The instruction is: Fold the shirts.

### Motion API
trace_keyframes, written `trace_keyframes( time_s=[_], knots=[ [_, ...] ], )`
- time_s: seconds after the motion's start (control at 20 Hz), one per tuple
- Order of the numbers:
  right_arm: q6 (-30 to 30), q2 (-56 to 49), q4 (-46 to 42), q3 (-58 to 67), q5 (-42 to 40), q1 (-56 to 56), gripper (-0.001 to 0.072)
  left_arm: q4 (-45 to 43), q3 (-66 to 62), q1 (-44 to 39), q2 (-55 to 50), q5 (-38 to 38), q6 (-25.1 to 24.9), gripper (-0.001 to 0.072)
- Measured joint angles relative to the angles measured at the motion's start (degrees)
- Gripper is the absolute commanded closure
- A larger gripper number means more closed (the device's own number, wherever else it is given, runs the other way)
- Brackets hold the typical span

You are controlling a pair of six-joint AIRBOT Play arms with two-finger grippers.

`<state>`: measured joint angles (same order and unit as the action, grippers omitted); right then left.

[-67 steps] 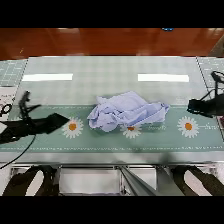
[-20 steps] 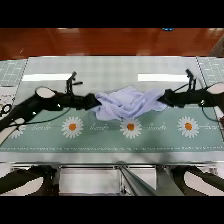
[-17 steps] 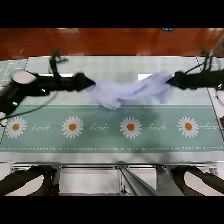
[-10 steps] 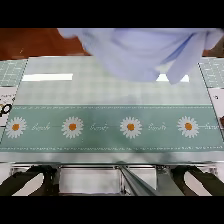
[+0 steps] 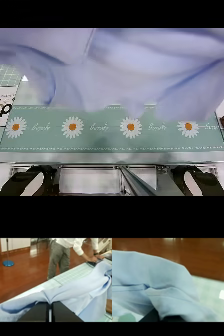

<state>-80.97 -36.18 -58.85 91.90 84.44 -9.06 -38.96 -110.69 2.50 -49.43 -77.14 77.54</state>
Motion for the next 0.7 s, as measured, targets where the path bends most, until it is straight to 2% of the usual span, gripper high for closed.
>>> trace_keyframes(
  time_s=[0.2, 0.35, 0.5, 0.7],
  knots=[
    [-0.96, 5.55, 5.05, -17.81, 1.03, 0.0, 0.0689, -2.54, 7.67, -0.17, 1.75, -4.61, 2.27, 0.069],
    [0.24, 6.38, 6.84, -31.98, -1.11, 0.0, 0.0689, -4.02, 22.23, -1.79, 1.57, -4.22, 3.08, 0.0689],
    [2.86, 2.1, 7.93, -42.12, -5.03, 0.0, 0.0689, -4.74, 37.05, -3.58, -1.92, 3.54, 2.27, 0.0689],
    [6.93, -11.58, 9.86, -45.46, -13.33, 0.0, 0.0689, -4.59, 44.81, -6.03, -12.55, 13.81, 0.02, 0.0689]
  ],
)
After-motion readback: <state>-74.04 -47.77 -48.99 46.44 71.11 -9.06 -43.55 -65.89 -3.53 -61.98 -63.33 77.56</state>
